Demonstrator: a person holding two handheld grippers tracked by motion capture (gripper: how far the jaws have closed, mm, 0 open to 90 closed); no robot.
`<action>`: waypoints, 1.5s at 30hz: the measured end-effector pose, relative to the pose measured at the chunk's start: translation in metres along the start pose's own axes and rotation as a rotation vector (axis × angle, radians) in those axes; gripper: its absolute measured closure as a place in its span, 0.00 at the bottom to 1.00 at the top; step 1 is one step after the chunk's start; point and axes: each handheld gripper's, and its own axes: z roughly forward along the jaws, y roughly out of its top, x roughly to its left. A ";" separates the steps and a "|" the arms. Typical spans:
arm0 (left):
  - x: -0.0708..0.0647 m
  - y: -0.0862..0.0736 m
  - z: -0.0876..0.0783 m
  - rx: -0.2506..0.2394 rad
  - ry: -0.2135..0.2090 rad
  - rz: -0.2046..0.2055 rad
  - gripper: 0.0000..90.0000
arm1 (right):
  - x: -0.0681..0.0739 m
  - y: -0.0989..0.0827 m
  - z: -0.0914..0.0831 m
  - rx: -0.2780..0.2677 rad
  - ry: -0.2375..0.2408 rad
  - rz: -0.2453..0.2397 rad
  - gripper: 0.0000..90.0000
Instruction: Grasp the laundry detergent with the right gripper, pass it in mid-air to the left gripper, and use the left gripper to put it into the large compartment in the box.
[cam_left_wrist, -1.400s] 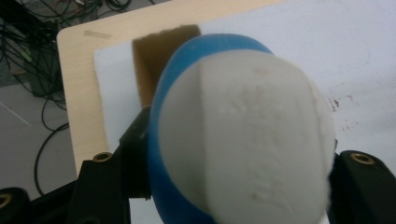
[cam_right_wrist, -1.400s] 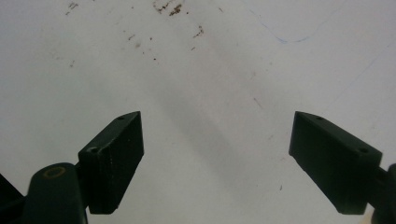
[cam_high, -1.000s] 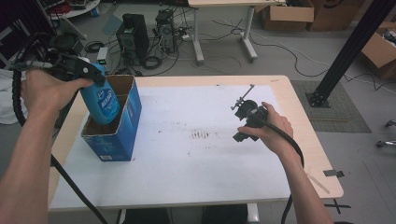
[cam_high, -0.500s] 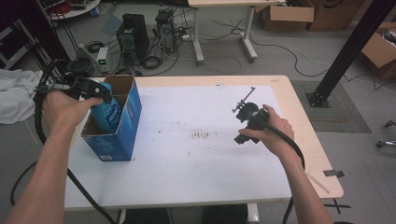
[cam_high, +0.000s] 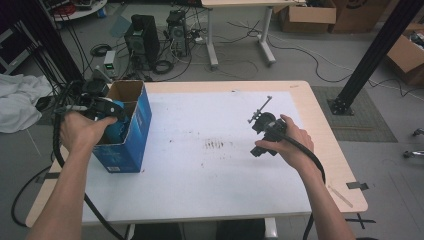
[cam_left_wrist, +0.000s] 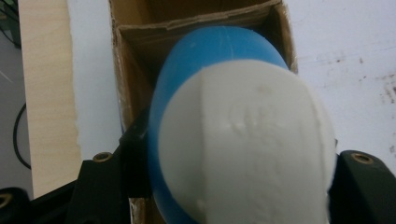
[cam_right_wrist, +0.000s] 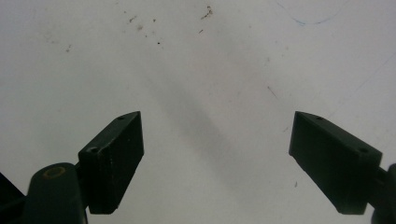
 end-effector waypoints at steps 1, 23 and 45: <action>0.000 -0.001 0.001 -0.002 0.002 0.003 0.43 | 0.000 0.000 0.000 0.002 0.000 0.002 0.20; -0.001 -0.009 0.025 0.020 0.038 -0.008 0.43 | 0.000 -0.006 0.005 0.012 0.007 0.008 0.20; -0.005 -0.014 0.035 0.037 0.049 0.000 0.42 | 0.003 -0.003 0.011 0.022 0.015 -0.002 0.20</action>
